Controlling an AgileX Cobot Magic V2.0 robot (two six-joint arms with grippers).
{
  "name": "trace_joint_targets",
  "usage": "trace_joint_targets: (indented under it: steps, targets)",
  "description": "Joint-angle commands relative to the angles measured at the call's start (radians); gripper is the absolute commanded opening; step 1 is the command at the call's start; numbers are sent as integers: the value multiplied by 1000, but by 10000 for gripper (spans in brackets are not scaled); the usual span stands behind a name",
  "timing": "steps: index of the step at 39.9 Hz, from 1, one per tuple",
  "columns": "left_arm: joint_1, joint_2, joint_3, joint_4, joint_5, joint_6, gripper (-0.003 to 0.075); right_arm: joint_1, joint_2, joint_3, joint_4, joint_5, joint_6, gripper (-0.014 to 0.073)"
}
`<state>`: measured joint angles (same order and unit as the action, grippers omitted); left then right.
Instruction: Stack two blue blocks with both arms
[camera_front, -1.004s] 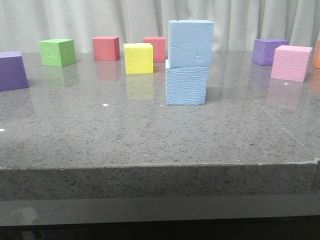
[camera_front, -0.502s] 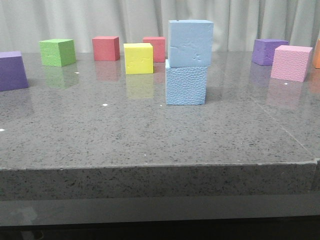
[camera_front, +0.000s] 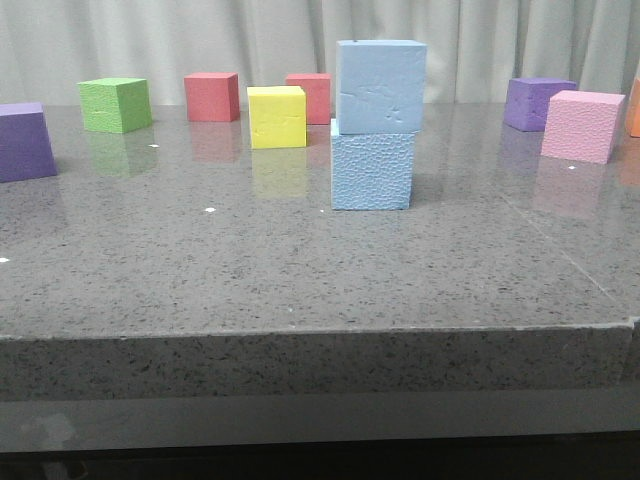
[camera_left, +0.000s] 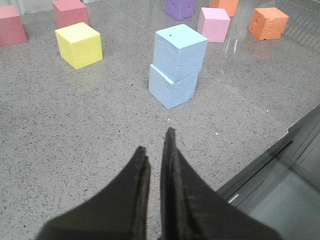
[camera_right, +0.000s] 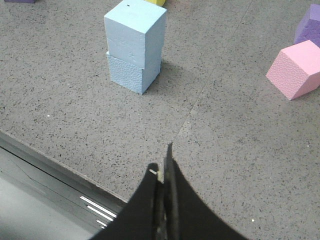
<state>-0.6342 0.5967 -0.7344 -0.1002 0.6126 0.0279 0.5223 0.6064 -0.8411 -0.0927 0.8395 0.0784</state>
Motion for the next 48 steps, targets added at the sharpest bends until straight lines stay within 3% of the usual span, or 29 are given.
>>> trace_joint_targets:
  steps: [1, 18, 23, 28, 36, 48]
  targets:
    - [-1, 0, -26, -5, -79, -8, -19, -6, -1, -23, -9, -79, -4, -67]
    - [-1, 0, -26, -5, -79, -8, -19, -6, -1, -23, -9, -79, -4, -67]
    - [-3, -39, 32, -2, -134, -8, -19, -6, -1, -23, -9, -79, -4, -67]
    - [88, -127, 144, 22, -283, -8, -19, -6, -1, -23, -9, -78, -4, -67]
    - [325, -291, 385, 24, -532, -8, -19, -6, -1, -23, -9, -80, -4, -67]
    - [538, -527, 680, 24, -669, -8, -19, -6, -1, -23, -9, -80, -4, -67]
